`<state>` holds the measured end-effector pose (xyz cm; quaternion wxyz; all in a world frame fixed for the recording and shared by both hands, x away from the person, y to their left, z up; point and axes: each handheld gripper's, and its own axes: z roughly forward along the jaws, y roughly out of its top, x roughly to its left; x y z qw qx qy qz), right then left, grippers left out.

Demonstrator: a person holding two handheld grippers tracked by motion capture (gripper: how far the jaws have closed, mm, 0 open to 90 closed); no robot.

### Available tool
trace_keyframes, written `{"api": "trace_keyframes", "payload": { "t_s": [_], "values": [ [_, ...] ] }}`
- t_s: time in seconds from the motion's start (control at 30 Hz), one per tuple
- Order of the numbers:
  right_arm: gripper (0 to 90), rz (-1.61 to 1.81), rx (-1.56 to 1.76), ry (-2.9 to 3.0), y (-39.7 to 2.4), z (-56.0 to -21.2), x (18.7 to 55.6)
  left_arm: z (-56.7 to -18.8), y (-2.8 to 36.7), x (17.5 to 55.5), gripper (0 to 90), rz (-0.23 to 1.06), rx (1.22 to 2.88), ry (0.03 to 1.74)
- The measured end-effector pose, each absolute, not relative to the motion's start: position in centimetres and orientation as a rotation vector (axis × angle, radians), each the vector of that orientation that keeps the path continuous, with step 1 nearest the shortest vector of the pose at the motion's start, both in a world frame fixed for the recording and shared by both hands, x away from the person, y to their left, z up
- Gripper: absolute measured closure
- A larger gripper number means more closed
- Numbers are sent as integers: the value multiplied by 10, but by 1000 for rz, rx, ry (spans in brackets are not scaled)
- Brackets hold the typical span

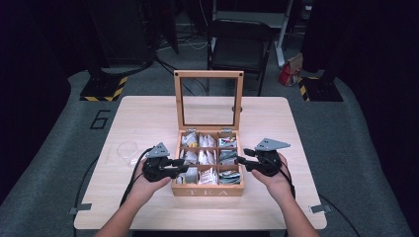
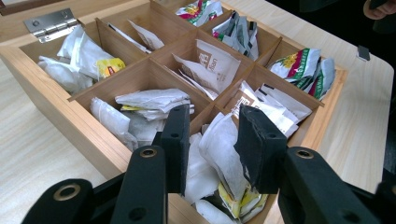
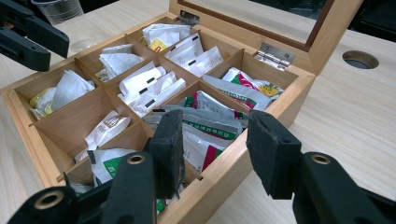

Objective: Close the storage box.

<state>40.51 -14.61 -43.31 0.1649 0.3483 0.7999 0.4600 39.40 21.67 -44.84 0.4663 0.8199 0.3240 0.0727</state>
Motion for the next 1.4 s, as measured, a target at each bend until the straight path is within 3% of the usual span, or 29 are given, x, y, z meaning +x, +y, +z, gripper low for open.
{"api": "trace_keyframes", "payload": {
  "t_s": [0.83, 1.4],
  "values": [
    [559, 1308, 953, 2313, -140, -438, 399, -464, 204, 396, 628, 126, 2044, 793],
    [568, 1336, 866, 2379, -127, -441, 392, -460, 209, 393, 856, 119, 2024, 767]
  ]
}}
